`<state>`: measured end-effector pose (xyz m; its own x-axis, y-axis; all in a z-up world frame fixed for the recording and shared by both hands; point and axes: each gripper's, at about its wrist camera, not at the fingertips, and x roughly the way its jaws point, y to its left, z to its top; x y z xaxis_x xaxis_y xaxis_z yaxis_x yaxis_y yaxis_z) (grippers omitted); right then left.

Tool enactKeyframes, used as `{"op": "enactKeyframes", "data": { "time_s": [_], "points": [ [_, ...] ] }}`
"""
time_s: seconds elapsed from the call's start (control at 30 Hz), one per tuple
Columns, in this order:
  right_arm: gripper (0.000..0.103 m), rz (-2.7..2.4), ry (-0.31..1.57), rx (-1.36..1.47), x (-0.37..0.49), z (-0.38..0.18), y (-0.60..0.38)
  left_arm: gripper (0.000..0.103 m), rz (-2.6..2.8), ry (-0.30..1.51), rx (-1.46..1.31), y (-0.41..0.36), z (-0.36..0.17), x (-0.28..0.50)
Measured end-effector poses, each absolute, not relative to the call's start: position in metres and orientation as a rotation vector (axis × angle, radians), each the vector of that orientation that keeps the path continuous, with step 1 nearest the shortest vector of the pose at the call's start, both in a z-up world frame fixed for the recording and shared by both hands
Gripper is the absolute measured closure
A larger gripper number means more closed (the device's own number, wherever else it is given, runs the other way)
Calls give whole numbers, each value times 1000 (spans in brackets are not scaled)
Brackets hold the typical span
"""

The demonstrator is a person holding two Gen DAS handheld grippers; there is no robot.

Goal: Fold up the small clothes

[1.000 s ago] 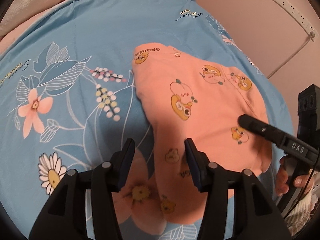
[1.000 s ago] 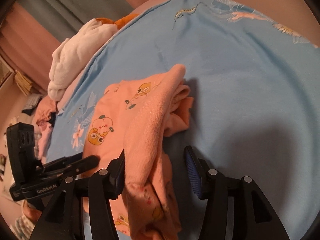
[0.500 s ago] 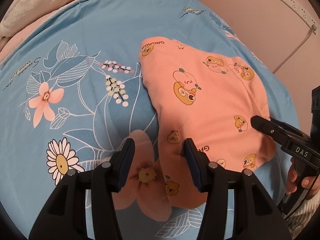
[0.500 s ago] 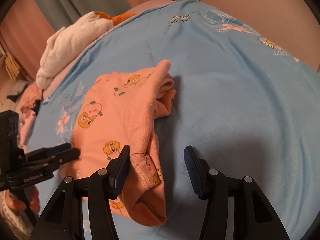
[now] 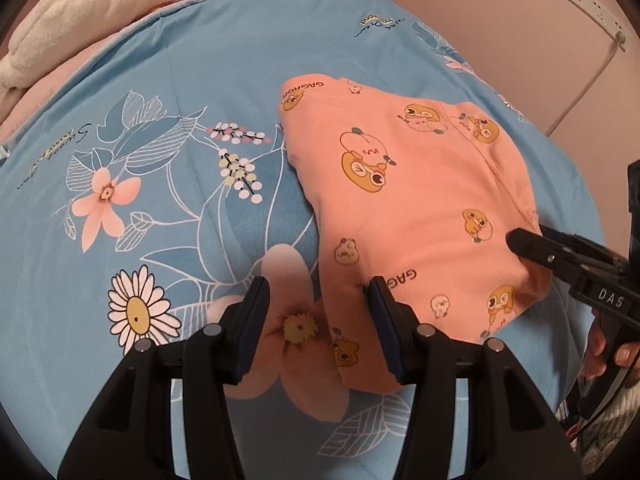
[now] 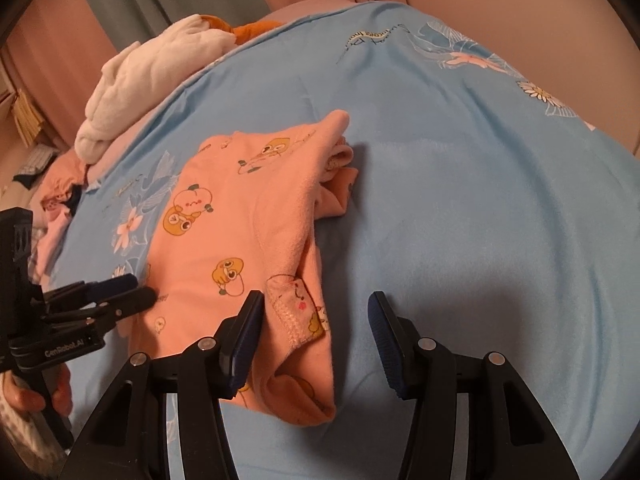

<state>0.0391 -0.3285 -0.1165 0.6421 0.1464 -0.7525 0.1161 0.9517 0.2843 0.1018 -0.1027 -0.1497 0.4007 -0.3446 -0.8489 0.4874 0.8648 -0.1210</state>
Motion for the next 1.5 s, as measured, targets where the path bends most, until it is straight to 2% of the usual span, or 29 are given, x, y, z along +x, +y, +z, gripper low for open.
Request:
{"op": "enactKeyframes", "data": {
  "time_s": [1.5],
  "points": [
    [50, 13, 935, 241, 23, -118, -309, 51, -505, 1051, 195, -94, -155, 83]
  ]
}}
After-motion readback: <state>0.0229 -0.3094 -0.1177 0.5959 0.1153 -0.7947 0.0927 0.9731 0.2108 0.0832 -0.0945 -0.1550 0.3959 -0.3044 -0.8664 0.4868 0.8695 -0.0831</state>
